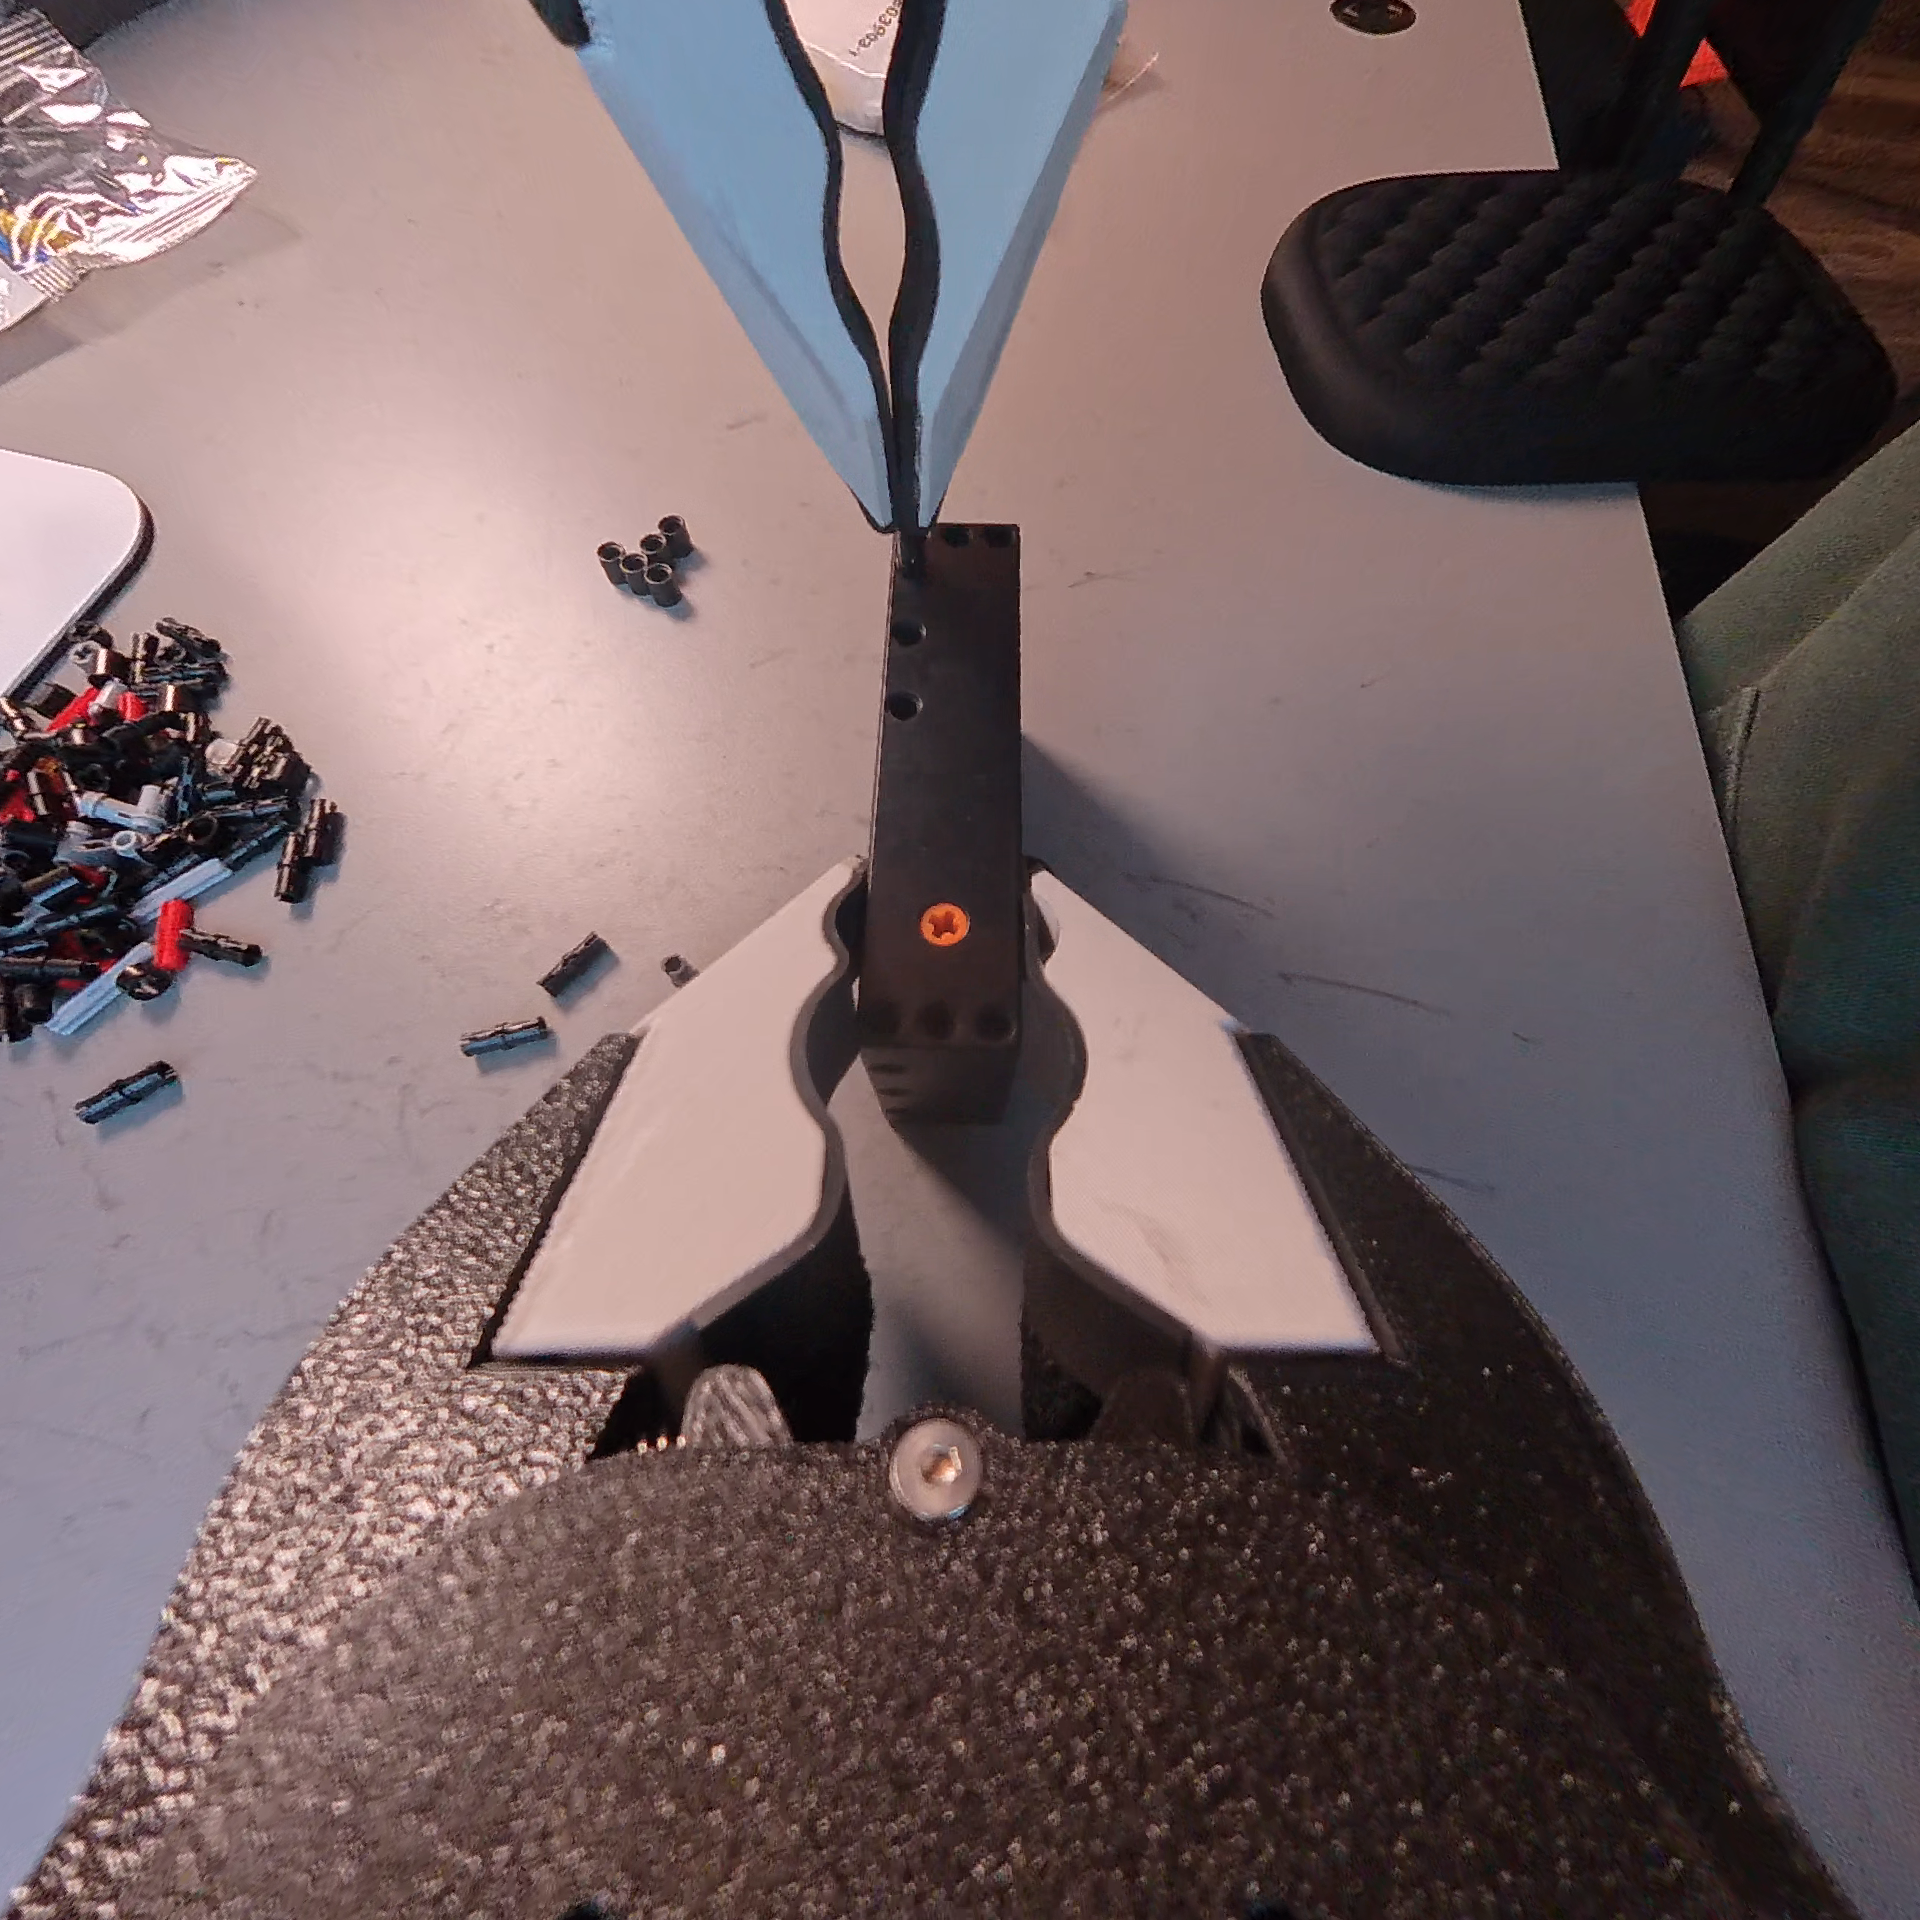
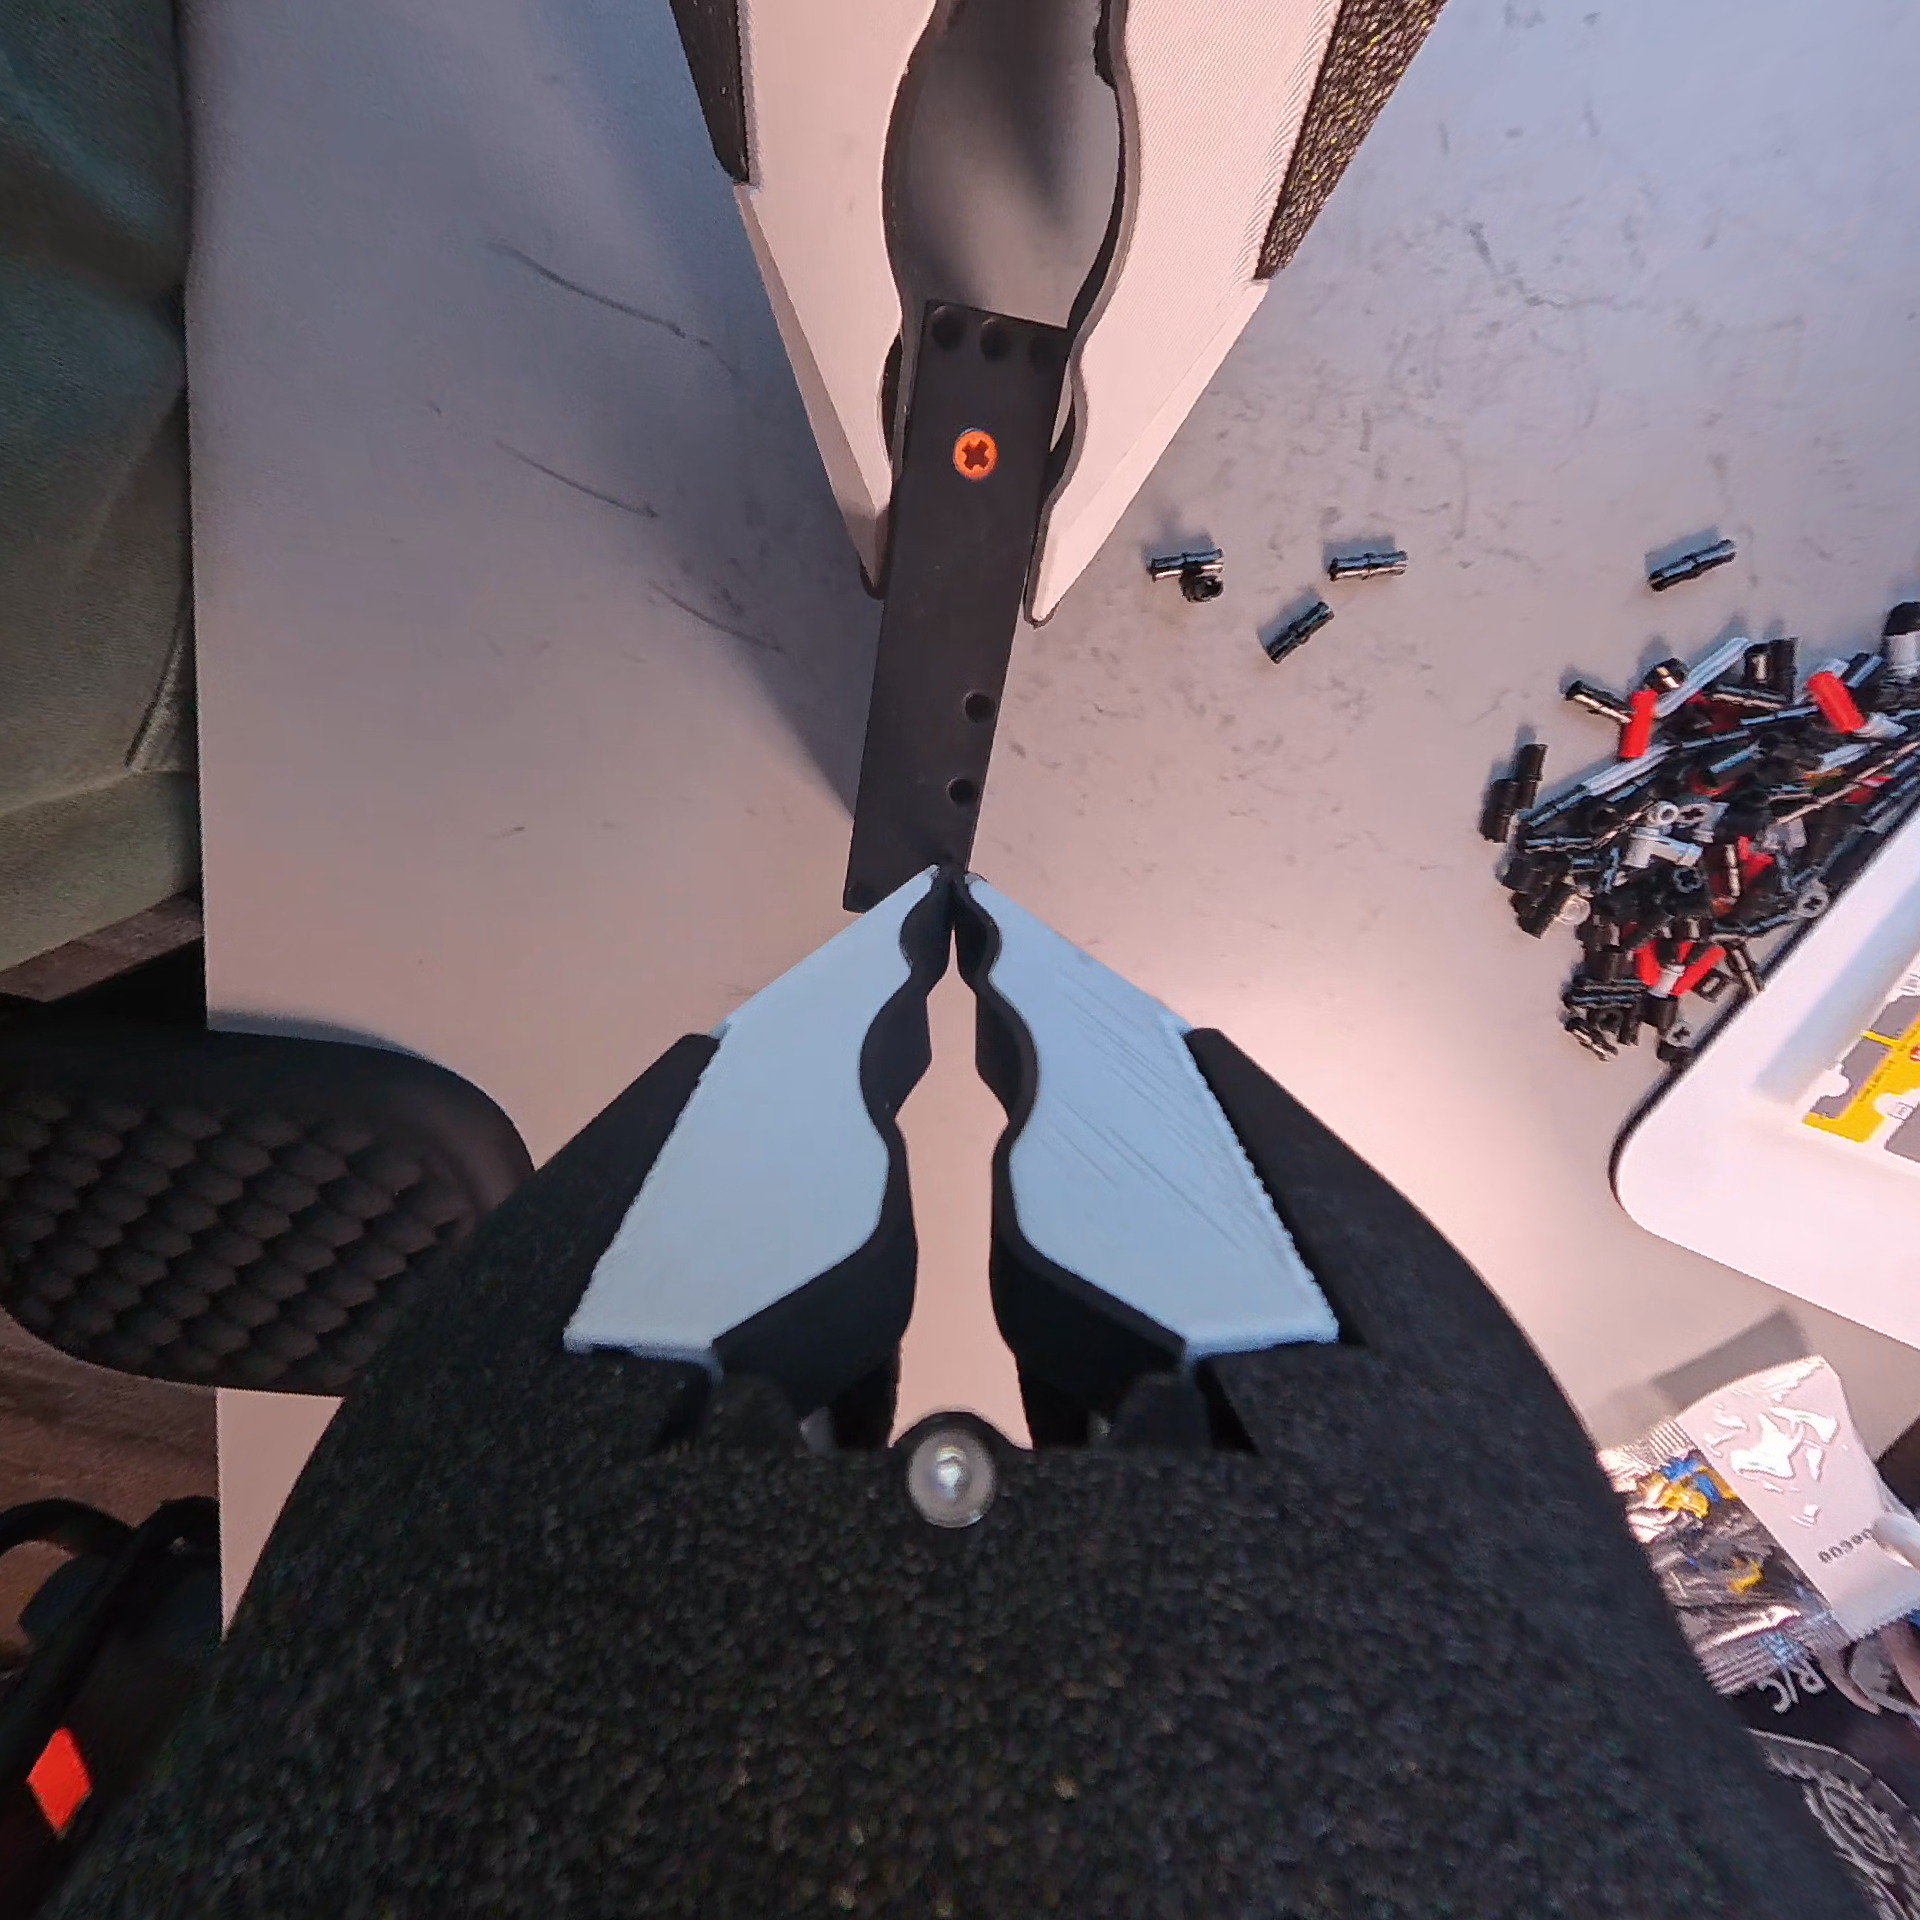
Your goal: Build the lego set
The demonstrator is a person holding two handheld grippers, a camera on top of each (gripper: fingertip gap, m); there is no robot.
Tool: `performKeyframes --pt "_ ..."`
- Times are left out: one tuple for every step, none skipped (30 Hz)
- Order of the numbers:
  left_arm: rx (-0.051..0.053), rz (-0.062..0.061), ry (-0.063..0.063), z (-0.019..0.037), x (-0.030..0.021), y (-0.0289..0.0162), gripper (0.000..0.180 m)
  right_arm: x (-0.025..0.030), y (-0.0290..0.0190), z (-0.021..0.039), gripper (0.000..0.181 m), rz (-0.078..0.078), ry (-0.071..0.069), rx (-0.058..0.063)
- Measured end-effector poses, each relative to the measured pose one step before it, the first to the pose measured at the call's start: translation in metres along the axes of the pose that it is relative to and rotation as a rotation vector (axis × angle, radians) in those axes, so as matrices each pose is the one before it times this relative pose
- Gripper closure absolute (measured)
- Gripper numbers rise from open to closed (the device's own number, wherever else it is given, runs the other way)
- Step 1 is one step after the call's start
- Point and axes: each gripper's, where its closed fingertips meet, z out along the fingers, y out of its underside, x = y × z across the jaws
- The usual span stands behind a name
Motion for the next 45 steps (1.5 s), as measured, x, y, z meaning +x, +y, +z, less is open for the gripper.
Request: performKeyframes --pt "-0.0001 -0.0002 -0.0007 0.00001 0.00006 0.0 0.153 -0.0001 0.00016 0.00022 0.181 -0.0045 -0.0002 -0.0064" --pt "-0.0002 -0.0004 0.0002 -0.00003 -0.00008 0.00003 0.153 -0.00008 -0.00006 0.00029 0.181 -0.0048 0.0 -0.0083" --pt "0.0 -0.0005 0.0005 0.0 0.00011 0.0 0.153 -0.00002 0.00022 0.00043 0.181 -0.0062 0.0012 -0.0105" --pt "0.0 -0.0003 0.0005 -0.00002 -0.00005 0.00001 0.153 0.00005 -0.00003 0.00006 0.181 -0.0066 0.0024 -0.0104" --pt "-0.0001 0.0 0.0001 -0.00001 0.00002 0.00002 0.153 0.00014 0.00008 0.00007 0.181 -0.0067 0.0041 -0.0094" --pt "-0.0001 0.0002 -0.0004 -0.00006 0.00002 0.00005 0.153 0.00014 0.00005 -0.00007 0.181 -0.0047 0.0063 -0.0056" --pt "-0.0003 0.0 -0.0007 0.0 0.00004 0.00003 0.153 0.00016 0.00004 -0.00009 0.181 -0.003 0.0102 -0.0016" --pt "-0.0004 -0.0004 -0.0002 -0.00003 -0.00001 0.00006 0.153 0.0002 -0.00014 -0.00022 0.181 -0.0028 0.0155 0.0043" --pt "-0.0008 -0.0006 0.0005 -0.00017 0.00014 0.0002 0.153 0.0004 -0.00013 -0.00044 0.181 -0.0005 0.02 0.0119" --pt "-0.0015 0.0 0.0012 -0.00028 0.00018 0.00021 0.153 0.00024 0.00001 -0.00097 0.181 0.0046 0.0182 0.0224" --pt "-0.0019 0.0018 0.001 -0.00027 0.00031 0.00024 0.153 0.00138 -0.00093 -0.00255 0.181 0.0276 0.0135 0.0404" --pt "-0.0024 0.0046 0.0003 -0.00028 0.0003 0.00029 0.153 0.00185 -0.00434 -0.00536 0.177 0.0511 0.0023 0.0701" --pt "-0.0035 0.008 0.001 -0.0004 0.00029 0.00035 0.154 0.00314 -0.00372 -0.00683 0.172 0.0532 0.0034 0.0677" --pt "-0.0051 0.0132 0.0053 -0.00067 0.00063 0.00069 0.153 0.0051 -0.00207 -0.00656 0.17 0.0341 0.0192 0.0554" --pt "-0.007 0.017 0.0084 -0.00119 0.00099 0.00109 0.153 0.00709 -0.00026 -0.00473 0.169 0.0169 0.0353 0.0423" --pt "-0.0088 0.016 0.0061 -0.00158 0.00043 0.00141 0.153 0.0078 0.00125 -0.00167 0.17 0.007 0.0413 0.0306" --pt "-0.0094 0.0146 0.0047 -0.0017 0.0002 0.00142 0.153 0.00533 0.00172 0.00202 0.171 0.0054 0.0265 0.0263" --pt "-0.0091 0.0119 0.0084 -0.00178 0.00052 0.0016 0.153 0.00211 0.00178 0.00513 0.171 0.0071 0.0068 0.0231" --pt "-0.0083 0.0062 0.0084 -0.00198 0.00036 0.00173 0.153 0.00214 0.00152 0.00771 0.171 0.0024 0.0083 0.0216" --pt "-0.0063 0.0026 0.001 -0.00188 -0.00078 0.00176 0.153 0.00058 0.00178 0.00923 0.171 -0.0059 0.0 0.0165" --pt "-0.0042 0.0021 -0.0023 -0.00196 -0.00128 0.00167 0.153 -0.00095 0.00164 0.01037 0.171 -0.0081 -0.0112 0.0108" --pt "-0.002 0.0009 -0.0016 -0.00181 -0.00115 0.00151 0.153 -0.00029 0.00026 0.01083 0.171 -0.0095 -0.0088 0.0139" --pt "0.0002 -0.0015 -0.0024 -0.00161 -0.00122 0.00131 0.153 -0.00085 -0.00059 0.01084 0.171 -0.0076 -0.016 0.0142" --pt "0.0018 -0.0005 -0.0019 -0.00119 -0.00079 0.00094 0.153 -0.00024 -0.00109 0.01019 0.17 -0.0034 -0.0179 0.0105" --pt "0.0034 0.0001 -0.0009 -0.00076 -0.00047 0.00058 0.153 0.00117 -0.00146 0.00914 0.169 -0.007 -0.0115 0.0071" --pt "0.0049 -0.0027 -0.0003 -0.0003 -0.00006 0.00021 0.153 0.00129 -0.00128 0.00767 0.169 -0.0114 -0.0122 0.0025" --pt "0.005 -0.0035 0.0002 0.00003 -0.00002 -0.00006 0.153 0.00108 -0.00164 0.0062 0.168 -0.0115 -0.0138 0.0018" --pt "0.0038 -0.0028 0.0007 0.00012 0.00002 -0.00003 0.153 0.00103 -0.00182 0.00486 0.168 -0.0089 -0.0137 0.0005" --pt "0.0023 -0.0026 0.0015 0.00019 0.00011 0.00017 0.153 0.00039 -0.0014 0.00371 0.168 -0.008 -0.0167 -0.0026" --pt "0.0026 -0.0027 0.0021 0.00019 0.00005 0.00015 0.153 0.00045 -0.00118 0.003 0.168 -0.0102 -0.0133 -0.0043" --pt "0.0036 -0.0032 0.0028 0.00011 0.00004 -0.00012 0.153 0.00006 -0.0003 0.0025 0.168 -0.0111 -0.0131 -0.0078" --pt "0.0035 -0.0034 0.0033 0.0001 0.00012 -0.00012 0.153 0.00014 0.0003 0.00209 0.169 -0.0105 -0.0101 -0.011" --pt "0.003 -0.0025 0.0021 -0.00004 -0.00003 -0.0001 0.153 -0.0001 0.00035 0.0018 0.169 -0.0099 -0.0094 -0.0092" --pt "0.0021 -0.001 0.0008 0.00007 0.00008 -0.00011 0.153 -0.00022 0.00003 0.00158 0.17 -0.0053 -0.0093 -0.0066" --pt "0.0012 -0.0006 0.0007 0.00001 0.00003 0.00002 0.153 -0.0002 0.00015 0.00119 0.171 -0.0034 -0.0079 -0.0054" --pt "0.001 -0.0006 0.001 -0.00002 -0.00002 -0.00007 0.153 -0.00028 0.00058 0.00099 0.176 -0.0057 -0.0061 -0.0063" --pt "0.0011 -0.0003 0.0008 0.0 0.00003 0.00002 0.153 -0.0003 -0.00013 0.00044 0.178 -0.0056 -0.0043 0.0" --pt "0.001 -0.0004 0.0006 0.0 0.00006 -0.00009 0.153 -0.00053 0.00035 -0.00028 0.178 -0.0002 -0.007 -0.0019" --pt "0.0008 -0.0011 0.0008 0.00003 0.0 0.00003 0.153 -0.00033 0.00072 -0.00129 0.178 0.0004 -0.0027 -0.0017" --pt "0.001 -0.0013 0.0006 -0.00002 -0.00001 -0.00007 0.153 0.00026 -0.00119 -0.00302 0.178 0.0031 0.0052 0.0164" --pt "0.001 -0.0005 -0.0003 0.00008 0.00008 -0.00003 0.153 -0.00108 -0.00454 -0.00565 0.178 0.0221 -0.0056 0.0413" --pt "0.0007 -0.0002 -0.0013 -0.00002 -0.00023 -0.00005 0.153 -0.00238 -0.00727 -0.00779 0.178 0.0375 -0.015 0.0619" --pt "0.0007 -0.0004 -0.002 0.00005 -0.00026 -0.00009 0.153 -0.00346 -0.00907 -0.00945 0.178 0.0395 -0.0189 0.0762" --pt "0.0007 -0.0004 -0.0036 0.00004 -0.00053 0.00004 0.153 -0.00396 -0.01011 -0.01031 0.178 0.0377 -0.0185 0.0834" --pt "0.0008 -0.0015 -0.005 0.00012 -0.00096 -0.00002 0.153 -0.00516 -0.01104 -0.01068 0.178 0.0394 -0.0222 0.0894"
